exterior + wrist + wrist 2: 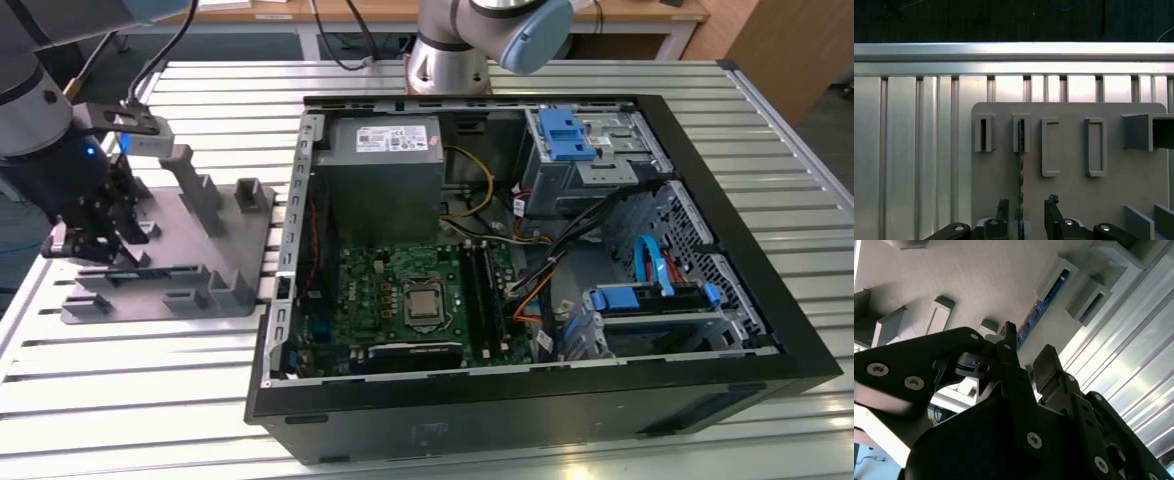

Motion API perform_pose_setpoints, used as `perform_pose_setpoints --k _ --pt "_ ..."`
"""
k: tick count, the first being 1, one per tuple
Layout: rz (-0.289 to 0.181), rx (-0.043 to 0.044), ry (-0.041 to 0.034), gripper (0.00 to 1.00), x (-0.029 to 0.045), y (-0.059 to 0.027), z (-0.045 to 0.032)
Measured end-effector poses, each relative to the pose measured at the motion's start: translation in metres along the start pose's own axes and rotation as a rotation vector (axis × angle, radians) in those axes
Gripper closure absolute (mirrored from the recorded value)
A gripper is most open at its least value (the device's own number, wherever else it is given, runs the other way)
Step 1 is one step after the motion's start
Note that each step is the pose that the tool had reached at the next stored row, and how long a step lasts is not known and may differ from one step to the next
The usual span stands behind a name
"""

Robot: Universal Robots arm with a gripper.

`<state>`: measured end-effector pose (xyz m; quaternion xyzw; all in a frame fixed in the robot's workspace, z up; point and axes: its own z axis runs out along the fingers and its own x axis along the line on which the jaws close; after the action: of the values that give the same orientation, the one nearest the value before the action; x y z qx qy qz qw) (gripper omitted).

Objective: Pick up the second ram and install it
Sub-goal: 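Pick up the second ram and move it above second insertion slot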

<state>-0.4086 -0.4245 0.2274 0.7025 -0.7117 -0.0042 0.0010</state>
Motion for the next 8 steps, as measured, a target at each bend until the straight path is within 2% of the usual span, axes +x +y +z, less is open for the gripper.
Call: perform_pose_setpoints --k 8 --pt "-0.026 -0.0003 -0.0009 0.59 0.0001 0.0011 0.0143"
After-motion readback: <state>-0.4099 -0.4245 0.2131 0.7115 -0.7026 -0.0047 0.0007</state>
